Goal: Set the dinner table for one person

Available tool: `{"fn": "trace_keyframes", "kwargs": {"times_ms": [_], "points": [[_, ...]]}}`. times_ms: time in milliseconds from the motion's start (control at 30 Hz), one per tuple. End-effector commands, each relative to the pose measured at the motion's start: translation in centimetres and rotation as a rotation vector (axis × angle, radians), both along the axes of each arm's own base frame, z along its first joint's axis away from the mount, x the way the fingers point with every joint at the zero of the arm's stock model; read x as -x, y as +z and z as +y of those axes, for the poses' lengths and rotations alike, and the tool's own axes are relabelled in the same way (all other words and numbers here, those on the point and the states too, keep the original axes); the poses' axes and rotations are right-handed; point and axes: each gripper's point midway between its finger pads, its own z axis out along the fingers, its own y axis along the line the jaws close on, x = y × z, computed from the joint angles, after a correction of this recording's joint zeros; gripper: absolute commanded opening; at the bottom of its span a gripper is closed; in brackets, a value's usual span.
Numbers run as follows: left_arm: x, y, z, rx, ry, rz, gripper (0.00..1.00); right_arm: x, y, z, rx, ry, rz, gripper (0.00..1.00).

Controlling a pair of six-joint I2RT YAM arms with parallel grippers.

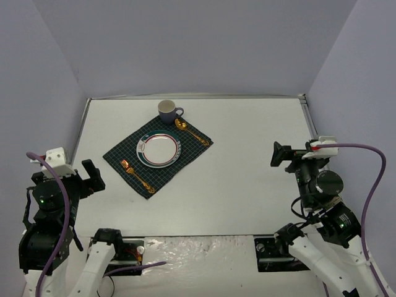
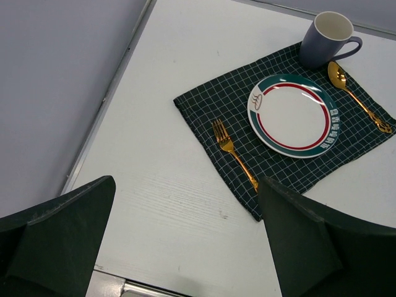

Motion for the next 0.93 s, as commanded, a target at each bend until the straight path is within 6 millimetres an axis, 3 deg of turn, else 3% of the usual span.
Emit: {"fn": "trace_keyframes", "kwargs": {"times_ms": [0,267,900], "points": [[-0.1,-0.2,0.6,0.001,0.046,-0.002,0.97,0.6,-0.8,-1.8,-0.045,-0.089,-0.016,1.00],[0.2,-0.2,1.3,0.004,0.090,-0.024,0.97,1.4,-2.4,-2.2,-0.099,-0.100,-0.012,1.00],[0.3,0.0,1.2,0.004,0.083,-0.038,0.97,2.1,-1.9,-3.8,-0.150,-0.174,-0.044,1.00]]}}
